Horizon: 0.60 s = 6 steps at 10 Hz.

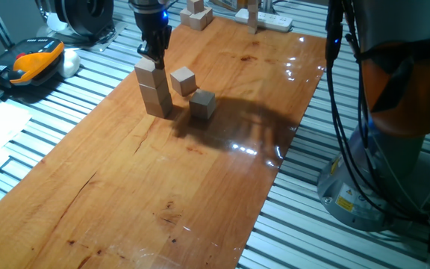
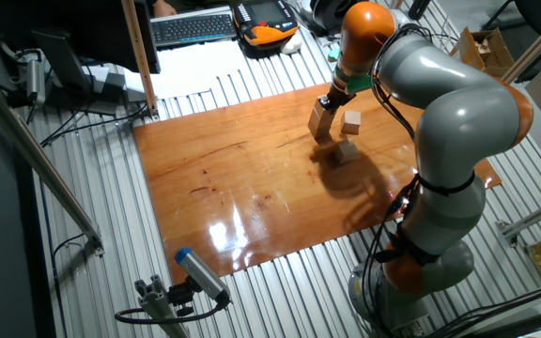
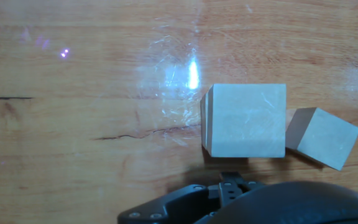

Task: Stack the blocks in a vertical line of five

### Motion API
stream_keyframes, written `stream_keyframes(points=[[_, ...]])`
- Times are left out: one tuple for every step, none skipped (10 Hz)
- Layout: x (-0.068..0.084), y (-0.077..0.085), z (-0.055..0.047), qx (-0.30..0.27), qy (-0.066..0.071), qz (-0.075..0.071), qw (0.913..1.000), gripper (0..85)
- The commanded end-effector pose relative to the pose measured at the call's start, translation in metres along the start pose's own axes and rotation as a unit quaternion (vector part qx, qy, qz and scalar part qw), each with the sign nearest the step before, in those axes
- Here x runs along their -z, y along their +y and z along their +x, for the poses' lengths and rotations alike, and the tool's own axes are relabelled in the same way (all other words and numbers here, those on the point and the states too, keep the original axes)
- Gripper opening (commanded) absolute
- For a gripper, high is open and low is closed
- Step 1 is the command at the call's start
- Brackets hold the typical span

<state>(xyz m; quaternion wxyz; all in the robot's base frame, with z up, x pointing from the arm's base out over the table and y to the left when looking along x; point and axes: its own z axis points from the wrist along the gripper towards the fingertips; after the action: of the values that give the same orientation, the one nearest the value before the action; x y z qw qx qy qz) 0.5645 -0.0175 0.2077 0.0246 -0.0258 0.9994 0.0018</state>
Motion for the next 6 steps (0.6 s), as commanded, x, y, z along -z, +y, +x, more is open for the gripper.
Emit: stream_keyframes(points=[[0.0,0.0001,0.0,-0.002,-0.001,0.001,1.0,0.0],[0.0,0.0001,0.0,-0.006,-0.001,0.005,1.0,0.0],[0.0,0.0001,0.0,-0.007,0.0,0.005,1.0,0.0],[0.0,0.0001,0.0,-0.004,0.001,0.001,1.0,0.0],[0.0,0.0001,0.0,-0.002,0.004,0.0,1.0,0.0],[0.0,0.0001,0.0,-0.002,0.004,-0.001,1.0,0.0]])
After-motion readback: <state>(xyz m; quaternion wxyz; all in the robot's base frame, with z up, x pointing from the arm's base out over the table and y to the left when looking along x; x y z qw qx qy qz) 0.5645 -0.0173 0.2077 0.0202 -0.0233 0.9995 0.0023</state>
